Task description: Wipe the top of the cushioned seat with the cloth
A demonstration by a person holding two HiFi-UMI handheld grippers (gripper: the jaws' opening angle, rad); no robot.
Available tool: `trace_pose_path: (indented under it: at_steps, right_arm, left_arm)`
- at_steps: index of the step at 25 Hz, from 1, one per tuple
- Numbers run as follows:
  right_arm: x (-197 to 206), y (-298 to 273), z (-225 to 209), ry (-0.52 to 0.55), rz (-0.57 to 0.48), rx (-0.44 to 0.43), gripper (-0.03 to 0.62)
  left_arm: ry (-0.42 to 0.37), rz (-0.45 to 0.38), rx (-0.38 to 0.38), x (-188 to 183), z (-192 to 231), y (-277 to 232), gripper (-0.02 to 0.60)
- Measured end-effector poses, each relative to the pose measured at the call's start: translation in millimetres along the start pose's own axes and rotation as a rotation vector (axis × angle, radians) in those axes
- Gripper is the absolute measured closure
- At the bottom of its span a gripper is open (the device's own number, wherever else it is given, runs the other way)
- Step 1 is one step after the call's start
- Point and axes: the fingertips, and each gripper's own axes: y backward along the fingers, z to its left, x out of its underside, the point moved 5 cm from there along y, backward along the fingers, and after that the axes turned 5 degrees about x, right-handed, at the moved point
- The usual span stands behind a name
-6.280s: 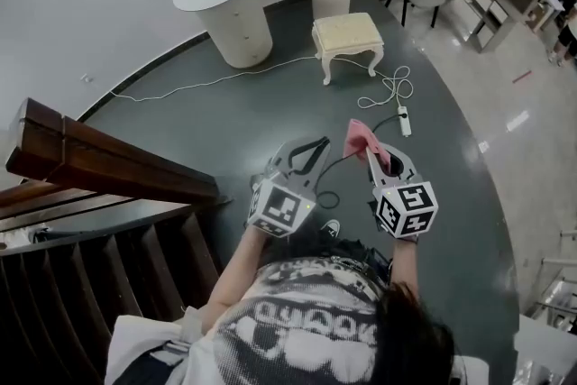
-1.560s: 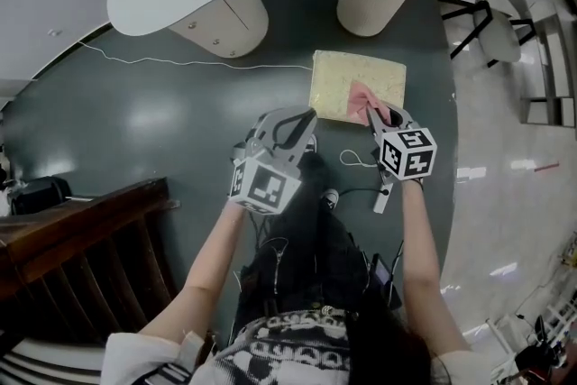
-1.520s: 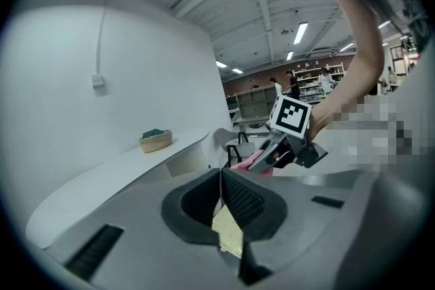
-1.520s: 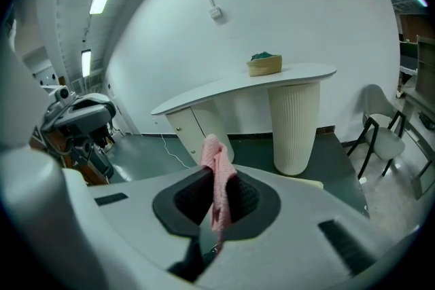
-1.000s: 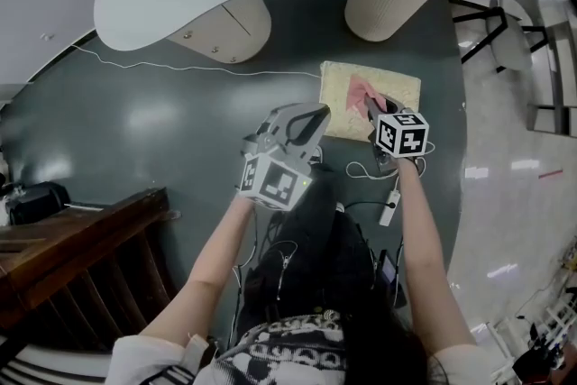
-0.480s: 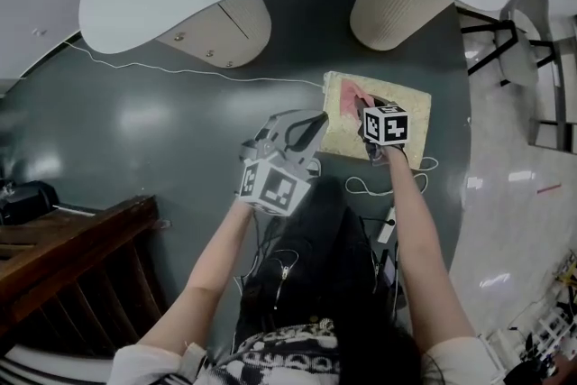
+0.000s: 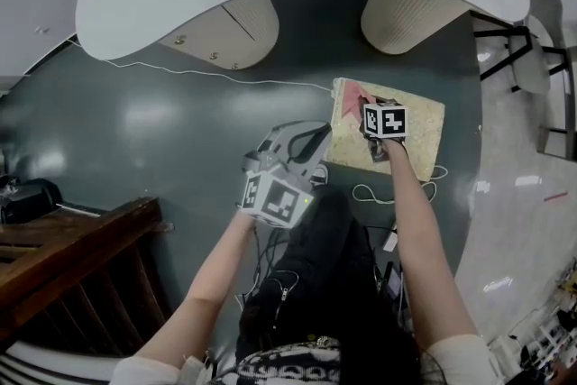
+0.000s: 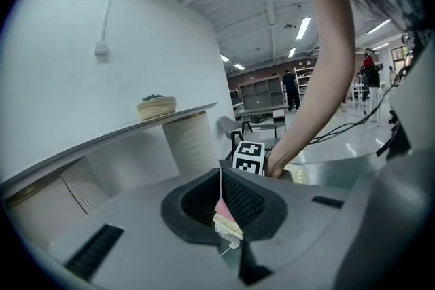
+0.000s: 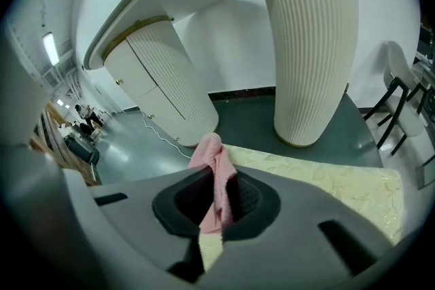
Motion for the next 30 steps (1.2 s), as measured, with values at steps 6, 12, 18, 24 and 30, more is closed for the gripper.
trace_pose_path:
  at_steps: [6, 12, 18, 24, 30]
  right_arm:
    - [9, 9, -42, -0.011, 0.029, 0.073, 0.58]
    - [37, 37, -107, -0.073, 0.052, 0.176, 0.58]
    - [61, 69, -167, -0.166, 0.049, 0.278, 0.58]
    - [79, 93, -207, -0.207, 0.071, 0.364, 0.58]
    - [74, 110, -203, -0.222, 0.024, 0.322, 0.58]
  left_arm:
    - [0.0, -0.004, 0.018, 0, 6, -11, 0.574]
    - [-0.004, -0.009, 0.057, -6, -3, -27, 0.574]
    - [-0.021, -0.012, 0.102, -14, -15, -37, 0.574]
    - [-0.043, -0.016, 0.124, -19, -22, -43, 0.574]
    - [-0.066, -0.041, 0.119, -38, -24, -43, 0.574]
